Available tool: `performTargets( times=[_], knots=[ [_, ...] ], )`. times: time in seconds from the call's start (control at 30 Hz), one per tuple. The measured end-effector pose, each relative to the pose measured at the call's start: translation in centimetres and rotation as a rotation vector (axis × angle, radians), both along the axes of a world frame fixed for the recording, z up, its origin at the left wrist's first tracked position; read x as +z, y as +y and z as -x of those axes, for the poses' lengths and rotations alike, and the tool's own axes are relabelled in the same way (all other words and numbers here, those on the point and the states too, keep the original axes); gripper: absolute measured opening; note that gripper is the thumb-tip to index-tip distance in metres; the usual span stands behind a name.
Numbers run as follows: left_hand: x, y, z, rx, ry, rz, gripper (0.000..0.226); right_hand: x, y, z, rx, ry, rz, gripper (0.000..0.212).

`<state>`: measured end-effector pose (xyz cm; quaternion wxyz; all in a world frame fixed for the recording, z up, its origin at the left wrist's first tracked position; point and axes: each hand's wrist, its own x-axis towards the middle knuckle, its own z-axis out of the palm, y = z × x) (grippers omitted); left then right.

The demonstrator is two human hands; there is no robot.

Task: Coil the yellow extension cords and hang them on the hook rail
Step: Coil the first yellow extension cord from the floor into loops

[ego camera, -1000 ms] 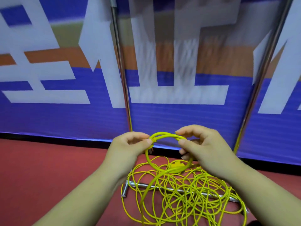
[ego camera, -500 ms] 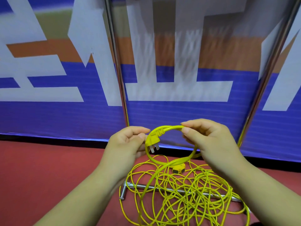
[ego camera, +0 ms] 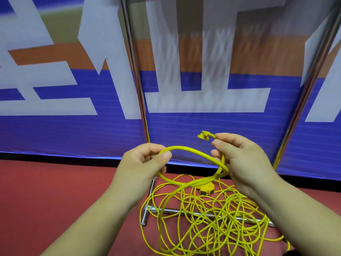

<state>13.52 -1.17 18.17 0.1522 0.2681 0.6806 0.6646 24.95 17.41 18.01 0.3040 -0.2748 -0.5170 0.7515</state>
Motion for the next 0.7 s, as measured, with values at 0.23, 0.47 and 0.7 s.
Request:
performTargets(
  times=[0.23,0.47,0.7],
  knots=[
    [0.0,-1.5,0.9,-0.133,0.084,0.147,0.025,0.1,0.2,-0.3,0.115,-0.085,-0.241,0.014],
    [0.2,-1.6,1.1,0.065,0.405,0.198,0.012,0.2,-0.3,-0.5,0.315,-0.121,-0.271,0.020],
    [0.3,-1.2,0.7,-0.001,0.528,0.186,0.019,0.6,-0.7,-0.6,0.510,-0.122,-0.357,0.019]
  ],
)
